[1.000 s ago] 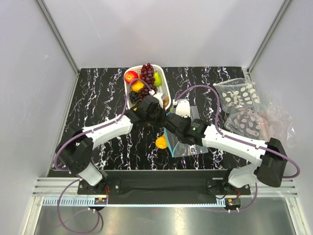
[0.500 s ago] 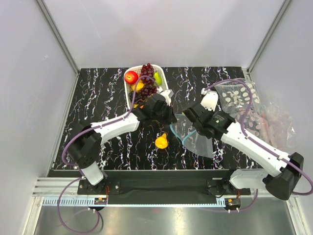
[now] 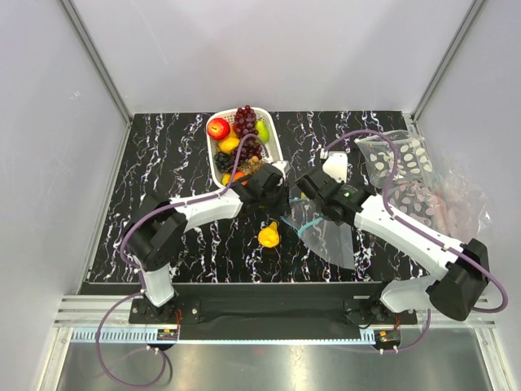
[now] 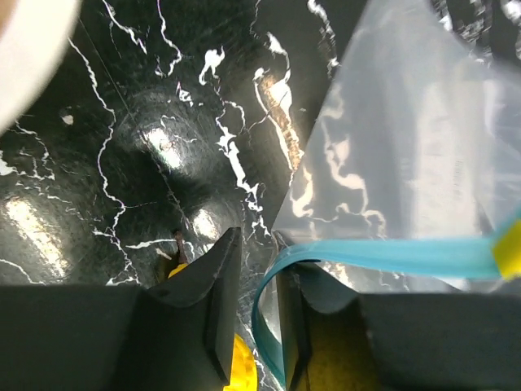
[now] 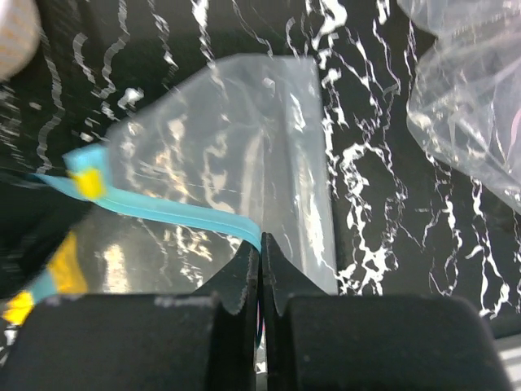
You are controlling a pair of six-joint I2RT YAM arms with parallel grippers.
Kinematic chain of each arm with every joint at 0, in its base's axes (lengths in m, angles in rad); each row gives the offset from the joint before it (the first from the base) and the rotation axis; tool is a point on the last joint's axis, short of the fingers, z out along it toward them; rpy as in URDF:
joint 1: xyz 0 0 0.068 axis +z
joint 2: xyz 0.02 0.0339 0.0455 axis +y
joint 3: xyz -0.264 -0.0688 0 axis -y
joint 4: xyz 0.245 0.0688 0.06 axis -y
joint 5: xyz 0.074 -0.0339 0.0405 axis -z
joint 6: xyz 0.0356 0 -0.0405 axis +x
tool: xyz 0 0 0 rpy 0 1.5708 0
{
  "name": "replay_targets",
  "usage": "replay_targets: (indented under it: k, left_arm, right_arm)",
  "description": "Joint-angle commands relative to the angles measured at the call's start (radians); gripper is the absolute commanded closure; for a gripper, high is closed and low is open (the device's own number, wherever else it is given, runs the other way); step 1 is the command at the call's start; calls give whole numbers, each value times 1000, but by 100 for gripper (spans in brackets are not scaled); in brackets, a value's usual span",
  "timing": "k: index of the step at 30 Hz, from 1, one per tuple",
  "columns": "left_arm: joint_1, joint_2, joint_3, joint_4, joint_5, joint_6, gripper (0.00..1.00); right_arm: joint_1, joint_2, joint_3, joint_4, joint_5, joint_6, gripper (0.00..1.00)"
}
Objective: Place the food in the zip-top bag and seal the zipper
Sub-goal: Open the zipper of the food storage bag.
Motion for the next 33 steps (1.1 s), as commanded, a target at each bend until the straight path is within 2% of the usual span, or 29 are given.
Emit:
replay_targets:
  k: [1, 4, 6, 9, 16, 25, 29, 33]
  left_arm:
    - [-4, 17, 57, -11, -62, 21, 73]
    - [-6, 14, 57, -14, -66, 23, 73]
    - [-6, 13, 51, -14, -69, 26, 79]
    - [-4, 13, 43, -17, -69, 27, 82]
    - [-3, -7, 13, 6, -79, 26, 100]
    - [-6, -76, -86, 125, -123, 0, 100]
    - [-10, -90, -106, 147, -143, -8, 100]
    - [-10, -105, -119, 161, -149, -6, 100]
  right_arm:
    - [-10, -54, 97, 8, 4, -40, 96]
    - [-10, -58, 120, -13, 13, -50, 96]
    - [-10, -53, 120, -36, 33, -49, 96]
    - [-16, -51, 115, -71, 64, -37, 96]
    - [-61, -50, 80, -114, 68, -26, 89]
    - [-61, 41, -9, -12, -113, -15, 83]
    - [-61, 44, -26, 19, -136, -23, 74]
    - [-61, 65, -32, 18, -125, -32, 73]
